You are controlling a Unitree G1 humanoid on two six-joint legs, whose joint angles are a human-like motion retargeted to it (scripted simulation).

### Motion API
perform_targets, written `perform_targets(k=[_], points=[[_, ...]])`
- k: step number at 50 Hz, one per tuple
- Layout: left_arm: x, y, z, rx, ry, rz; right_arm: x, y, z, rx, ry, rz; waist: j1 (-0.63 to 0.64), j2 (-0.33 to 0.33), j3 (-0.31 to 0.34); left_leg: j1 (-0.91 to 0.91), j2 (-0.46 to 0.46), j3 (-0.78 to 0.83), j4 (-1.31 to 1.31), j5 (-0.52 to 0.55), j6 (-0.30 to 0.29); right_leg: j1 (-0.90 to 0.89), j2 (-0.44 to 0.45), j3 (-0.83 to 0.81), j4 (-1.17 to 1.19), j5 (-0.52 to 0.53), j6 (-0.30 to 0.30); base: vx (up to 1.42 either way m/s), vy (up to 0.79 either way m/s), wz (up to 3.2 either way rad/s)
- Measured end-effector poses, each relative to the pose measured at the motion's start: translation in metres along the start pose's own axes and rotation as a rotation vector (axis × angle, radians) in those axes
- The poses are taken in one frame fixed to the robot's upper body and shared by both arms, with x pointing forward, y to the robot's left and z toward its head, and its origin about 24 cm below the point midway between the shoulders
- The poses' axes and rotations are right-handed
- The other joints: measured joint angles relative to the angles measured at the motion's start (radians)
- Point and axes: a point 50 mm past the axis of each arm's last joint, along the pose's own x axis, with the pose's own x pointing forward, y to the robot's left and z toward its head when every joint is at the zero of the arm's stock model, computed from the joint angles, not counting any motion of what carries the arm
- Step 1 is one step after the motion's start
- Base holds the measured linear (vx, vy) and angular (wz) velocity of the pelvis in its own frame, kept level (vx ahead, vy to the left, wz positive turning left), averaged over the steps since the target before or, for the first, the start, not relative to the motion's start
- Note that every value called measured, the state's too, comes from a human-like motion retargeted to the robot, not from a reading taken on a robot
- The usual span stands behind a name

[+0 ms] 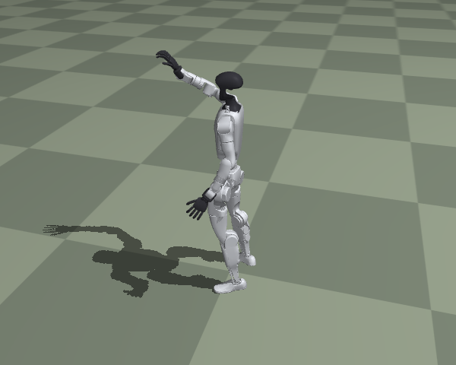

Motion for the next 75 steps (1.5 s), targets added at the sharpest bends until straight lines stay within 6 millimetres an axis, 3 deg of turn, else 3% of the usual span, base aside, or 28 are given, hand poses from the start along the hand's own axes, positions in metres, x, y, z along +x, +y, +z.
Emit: perform_targets(k=[2,4,6,8,10,12,17,19,21,23,25,27,30,33,40,42,45,48,51,54,58,60,63,66,70,72,75], points=[[-0.003,0.0,0.0,0.046,-0.043,-0.002,-0.001,-0.006,0.008,-0.37,-0.269,0.042,0.0,0.007,-0.008,-0.003,0.008,0.006,0.0,0.002,-0.011,-0.006,0.01,0.003,-0.001,0.001,0.0,0.0,-0.03,-0.05],[-0.005,0.0,-0.001,0.069,-0.069,-0.002,-0.003,-0.009,0.009,-0.529,-0.397,0.063,-0.002,0.013,-0.012,-0.005,0.013,0.008,0.001,0.003,-0.017,-0.008,0.015,0.003,-0.002,0.001,0.0,0.0,0.0,0.0],[-0.006,-0.002,-0.001,0.071,-0.074,-0.004,-0.004,-0.012,-0.001,-0.576,-0.384,0.074,-0.004,0.02,-0.01,-0.005,0.014,0.007,0.002,0.002,-0.019,-0.007,0.015,0.002,-0.002,0.0,0.0,0.0,0.0,0.0],[-0.006,-0.005,-0.002,0.055,-0.059,-0.002,-0.003,-0.017,-0.021,-0.525,-0.237,0.05,-0.008,0.026,-0.005,-0.002,0.01,0.004,0.003,0.001,-0.016,-0.002,0.011,0.0,-0.001,-0.001,0.0,0.0,0.0,0.0],[-0.005,-0.008,-0.003,0.029,-0.027,0.004,-0.004,-0.024,-0.044,-0.362,0.015,-0.029,-0.013,0.029,0.002,0.001,0.004,-0.001,0.003,-0.001,-0.01,0.004,0.003,-0.003,0.001,-0.004,0.0,0.0,0.0,0.0],[-0.004,-0.01,-0.005,0.001,0.012,0.014,-0.006,-0.031,-0.065,-0.063,0.309,-0.182,-0.018,0.031,0.009,0.004,0.0,-0.005,0.003,-0.002,-0.003,0.008,-0.003,-0.004,0.001,-0.005,-0.002,0.0,0.0,0.0],[-0.001,-0.007,-0.01,-0.101,0.12,0.074,-0.015,-0.032,-0.086,0.926,0.868,-0.643,-0.028,0.032,0.026,0.005,0.002,-0.001,0.003,0.002,0.006,0.009,0.001,0.001,-0.003,-0.003,-0.017,0.0,0.0,0.0],[-0.001,-0.006,-0.013,-0.12,0.15,0.089,-0.017,-0.02,-0.08,1.071,0.922,-0.636,-0.031,0.03,0.03,0.006,0.003,0.003,0.003,0.002,0.01,0.008,0.002,0.005,-0.004,-0.002,-0.018,0.0,0.0,0.0],[-0.001,-0.004,-0.015,-0.12,0.164,0.083,-0.015,-0.008,-0.067,1.055,0.846,-0.502,-0.036,0.025,0.032,0.007,0.003,0.007,0.004,0.001,0.013,0.007,0.003,0.009,-0.004,-0.002,-0.017,0.0,0.0,0.0],[-0.002,-0.006,-0.015,-0.127,0.159,0.061,-0.009,-0.007,-0.048,1.173,0.738,-0.453,-0.039,0.03,0.035,0.008,0.004,0.012,0.002,0.002,0.012,0.004,0.005,0.014,-0.005,-0.001,-0.014,0.0,0.0,0.0],[-0.002,-0.006,-0.014,-0.091,0.131,0.024,-0.005,-0.009,-0.025,0.982,0.492,-0.288,-0.041,0.028,0.035,0.01,0.003,0.015,0.0,0.002,0.011,0.002,0.005,0.017,-0.004,-0.001,-0.007,0.0,0.0,0.0],[-0.004,-0.005,-0.015,-0.03,0.09,-0.014,-0.001,-0.014,-0.001,0.548,0.186,-0.125,-0.04,0.028,0.029,0.01,0.005,0.019,-0.003,0.003,0.008,-0.002,0.008,0.019,-0.003,0.0,0.0,0.0,0.0,0.0],[-0.006,-0.004,-0.013,0.042,0.027,-0.036,0.002,-0.023,0.026,-0.001,-0.177,-0.063,-0.036,0.031,0.018,0.004,0.015,0.025,-0.004,0.007,-0.001,-0.012,0.021,0.022,-0.005,0.002,0.0,-0.01,-0.04,-0.07],[-0.005,-0.007,-0.006,0.079,-0.018,-0.064,0.004,-0.021,0.034,-0.171,-0.286,-0.042,-0.033,0.034,0.015,0.001,0.017,0.022,-0.004,0.008,-0.004,-0.012,0.023,0.018,-0.005,0.002,0.0,0.0,0.0,0.0],[0.003,-0.014,0.012,0.074,-0.033,-0.115,-0.009,0.015,-0.006,-0.092,0.029,0.16,-0.018,0.025,0.026,0.005,0.007,0.003,-0.001,0.004,0.004,0.003,0.008,0.001,0.0,-0.006,0.0,0.0,0.0,0.0],[0.003,-0.014,0.016,0.071,-0.051,-0.115,-0.016,0.024,-0.003,-0.114,-0.006,0.212,-0.013,0.022,0.029,0.004,0.007,0.001,0.0,0.004,0.003,0.004,0.007,-0.001,0.001,-0.006,0.0,0.0,0.0,0.0],[0.001,-0.015,0.017,0.074,-0.082,-0.115,-0.022,0.028,0.018,-0.184,-0.188,0.239,-0.005,0.022,0.029,0.001,0.01,0.003,0.0,0.005,0.0,0.0,0.011,0.0,-0.001,-0.005,0.0,0.0,0.0,0.0],[-0.003,-0.018,0.013,0.091,-0.092,-0.123,-0.019,0.017,0.04,-0.21,-0.336,0.154,0.001,0.026,0.028,-0.005,0.013,0.006,0.001,0.005,-0.001,-0.007,0.016,0.002,-0.004,-0.002,0.0,0.0,0.0,0.0],[-0.004,-0.021,0.007,0.115,-0.078,-0.135,-0.008,-0.001,0.042,-0.173,-0.312,-0.001,0.007,0.028,0.025,-0.013,0.014,0.004,0.001,0.006,-0.001,-0.012,0.017,0.0,-0.008,0.001,0.0,0.0,0.0,0.0],[-0.004,-0.021,0.003,0.135,-0.058,-0.137,0.004,-0.021,0.021,-0.117,-0.147,-0.157,0.011,0.026,0.022,-0.021,0.011,-0.006,0.0,0.007,0.0,-0.013,0.013,-0.009,-0.01,0.002,0.0,0.0,0.01,0.07],[-0.004,-0.017,0.0,0.147,-0.039,-0.119,0.007,-0.041,-0.026,-0.097,0.121,-0.261,0.008,0.018,0.017,-0.03,0.003,-0.029,-0.002,0.009,-0.003,-0.008,0.003,-0.032,-0.01,-0.001,0.0,0.02,0.04,0.31],[-0.004,-0.013,-0.002,0.145,-0.032,-0.106,0.003,-0.045,-0.047,-0.129,0.212,-0.241,0.004,0.013,0.015,-0.033,-0.002,-0.042,-0.002,0.01,-0.006,-0.003,-0.004,-0.044,-0.009,-0.003,0.0,0.02,0.04,0.34],[-0.006,-0.009,-0.006,0.132,-0.016,-0.096,-0.01,-0.034,-0.062,-0.218,0.224,-0.104,-0.007,0.007,0.017,-0.032,-0.008,-0.055,-0.003,0.012,-0.009,0.006,-0.012,-0.058,-0.006,-0.008,0.0,0.01,0.02,0.18],[-0.009,-0.007,-0.014,0.122,0.011,-0.096,-0.025,-0.009,-0.051,-0.297,0.087,0.088,-0.016,0.005,0.021,-0.027,-0.01,-0.055,-0.002,0.011,-0.01,0.01,-0.014,-0.058,-0.004,-0.011,0.0,0.0,0.0,0.0],[-0.015,-0.008,-0.028,0.131,0.057,-0.112,-0.038,0.022,-0.003,-0.315,-0.208,0.247,-0.018,0.008,0.026,-0.016,-0.003,-0.027,0.001,0.008,-0.008,0.004,-0.006,-0.03,-0.003,-0.011,0.0,0.0,-0.03,-0.38],[-0.017,-0.009,-0.034,0.143,0.079,-0.129,-0.035,0.026,0.028,-0.284,-0.333,0.227,-0.012,0.011,0.028,-0.01,0.003,-0.003,0.003,0.006,-0.005,-0.005,0.004,-0.007,-0.004,-0.007,0.0,-0.01,-0.06,-0.62],[-0.019,-0.011,-0.04,0.152,0.1,-0.158,-0.019,0.015,0.071,-0.216,-0.451,0.107,0.002,0.013,0.029,-0.002,0.015,0.035,0.005,0.002,0.0,-0.02,0.021,0.03,-0.005,0.0,0.0,-0.01,-0.07,-0.67]])
